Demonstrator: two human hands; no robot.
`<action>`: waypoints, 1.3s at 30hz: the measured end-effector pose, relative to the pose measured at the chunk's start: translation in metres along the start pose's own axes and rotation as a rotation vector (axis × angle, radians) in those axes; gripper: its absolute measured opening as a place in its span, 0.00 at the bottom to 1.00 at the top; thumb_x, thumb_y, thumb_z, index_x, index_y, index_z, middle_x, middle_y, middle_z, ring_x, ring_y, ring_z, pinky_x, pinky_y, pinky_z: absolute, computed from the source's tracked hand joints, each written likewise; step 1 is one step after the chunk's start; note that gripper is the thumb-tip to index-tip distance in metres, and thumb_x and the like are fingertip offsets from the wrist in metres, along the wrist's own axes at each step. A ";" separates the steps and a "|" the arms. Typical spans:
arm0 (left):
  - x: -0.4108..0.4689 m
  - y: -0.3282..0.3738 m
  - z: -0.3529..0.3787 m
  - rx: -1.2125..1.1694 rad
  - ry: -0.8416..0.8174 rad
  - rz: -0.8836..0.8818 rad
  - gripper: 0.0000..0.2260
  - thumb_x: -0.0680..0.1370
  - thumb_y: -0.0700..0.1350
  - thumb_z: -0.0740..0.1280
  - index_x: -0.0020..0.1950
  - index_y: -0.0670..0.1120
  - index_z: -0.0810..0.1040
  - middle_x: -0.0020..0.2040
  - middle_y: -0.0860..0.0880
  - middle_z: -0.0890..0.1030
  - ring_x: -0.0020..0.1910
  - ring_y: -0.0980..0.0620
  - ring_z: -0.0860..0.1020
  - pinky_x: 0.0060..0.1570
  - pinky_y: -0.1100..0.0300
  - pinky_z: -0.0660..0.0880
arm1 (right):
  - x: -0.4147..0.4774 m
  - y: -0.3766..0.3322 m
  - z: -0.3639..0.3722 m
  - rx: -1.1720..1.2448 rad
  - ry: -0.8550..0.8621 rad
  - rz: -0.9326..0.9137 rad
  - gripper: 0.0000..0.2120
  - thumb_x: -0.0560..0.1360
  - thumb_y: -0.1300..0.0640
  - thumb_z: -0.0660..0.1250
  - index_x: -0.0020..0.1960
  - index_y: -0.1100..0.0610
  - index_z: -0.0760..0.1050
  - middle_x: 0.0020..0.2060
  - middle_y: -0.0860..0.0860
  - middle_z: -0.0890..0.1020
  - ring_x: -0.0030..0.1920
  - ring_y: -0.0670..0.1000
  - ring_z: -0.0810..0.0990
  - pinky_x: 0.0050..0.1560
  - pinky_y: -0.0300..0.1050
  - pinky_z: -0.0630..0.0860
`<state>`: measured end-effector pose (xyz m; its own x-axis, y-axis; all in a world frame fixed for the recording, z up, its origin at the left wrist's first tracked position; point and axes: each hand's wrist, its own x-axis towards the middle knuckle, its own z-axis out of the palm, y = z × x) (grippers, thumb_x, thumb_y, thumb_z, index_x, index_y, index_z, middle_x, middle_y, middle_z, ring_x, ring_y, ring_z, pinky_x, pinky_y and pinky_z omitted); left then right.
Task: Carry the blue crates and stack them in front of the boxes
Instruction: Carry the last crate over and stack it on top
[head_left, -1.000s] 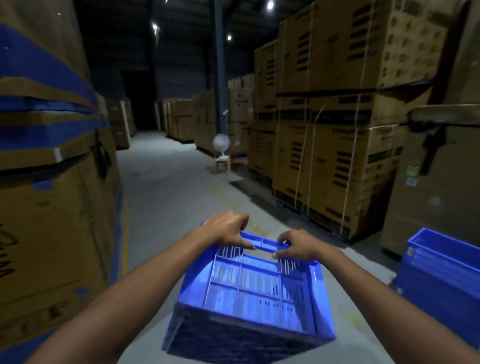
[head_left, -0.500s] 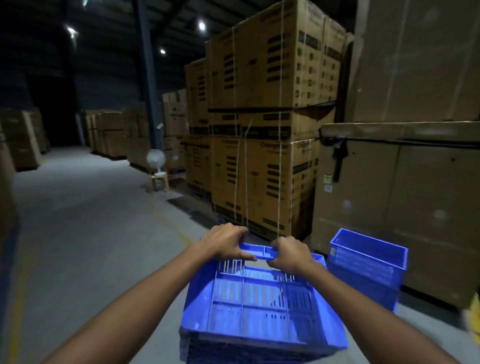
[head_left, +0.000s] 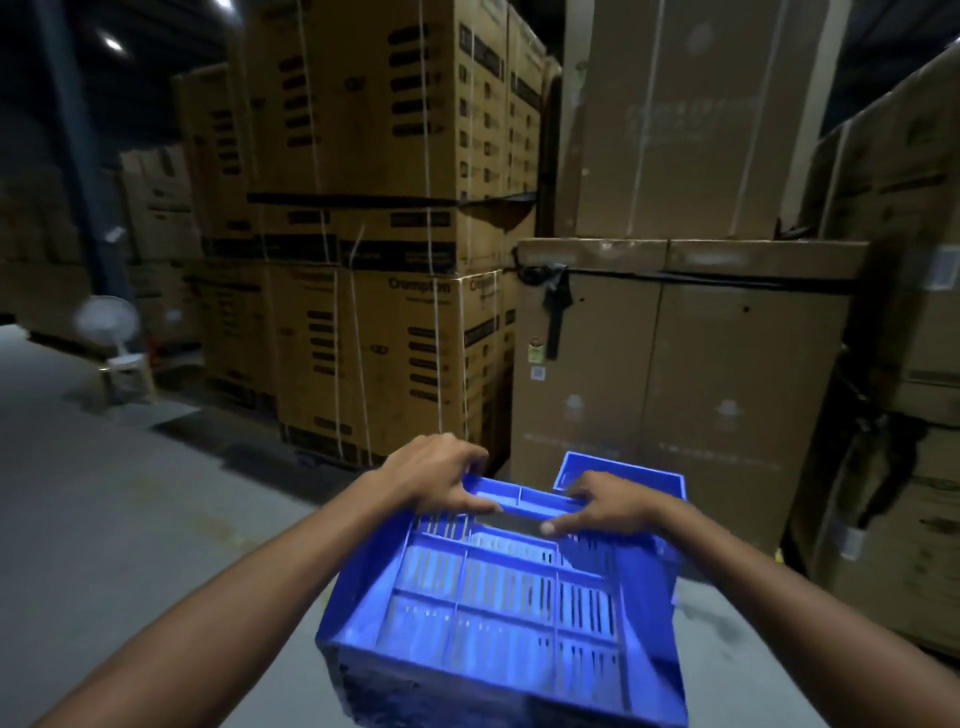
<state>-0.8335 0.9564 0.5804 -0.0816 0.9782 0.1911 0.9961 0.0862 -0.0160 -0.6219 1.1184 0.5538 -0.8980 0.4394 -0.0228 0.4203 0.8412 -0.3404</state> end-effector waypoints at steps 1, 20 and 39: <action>0.014 -0.010 0.002 0.021 0.010 0.040 0.28 0.68 0.74 0.62 0.50 0.51 0.76 0.42 0.53 0.81 0.40 0.54 0.78 0.41 0.54 0.77 | 0.007 0.013 -0.001 0.067 -0.011 0.016 0.39 0.62 0.25 0.69 0.35 0.64 0.70 0.29 0.51 0.67 0.30 0.49 0.66 0.34 0.48 0.61; 0.276 -0.006 0.181 -0.843 0.062 -0.694 0.23 0.77 0.60 0.64 0.42 0.38 0.80 0.44 0.38 0.83 0.48 0.37 0.81 0.47 0.49 0.77 | 0.177 0.149 0.040 0.130 0.485 0.672 0.29 0.59 0.30 0.74 0.36 0.56 0.74 0.34 0.50 0.81 0.36 0.54 0.79 0.31 0.44 0.67; 0.531 -0.018 0.161 -0.760 -0.141 -0.767 0.12 0.58 0.46 0.71 0.35 0.42 0.75 0.36 0.42 0.76 0.31 0.46 0.74 0.32 0.59 0.69 | 0.252 0.262 0.043 0.585 0.904 0.140 0.29 0.72 0.30 0.61 0.63 0.49 0.76 0.51 0.43 0.84 0.51 0.47 0.82 0.50 0.44 0.77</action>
<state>-0.8999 1.5046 0.5239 -0.6451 0.7308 -0.2233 0.4342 0.5910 0.6798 -0.7435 1.4365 0.4184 -0.3181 0.7908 0.5229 0.1691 0.5900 -0.7895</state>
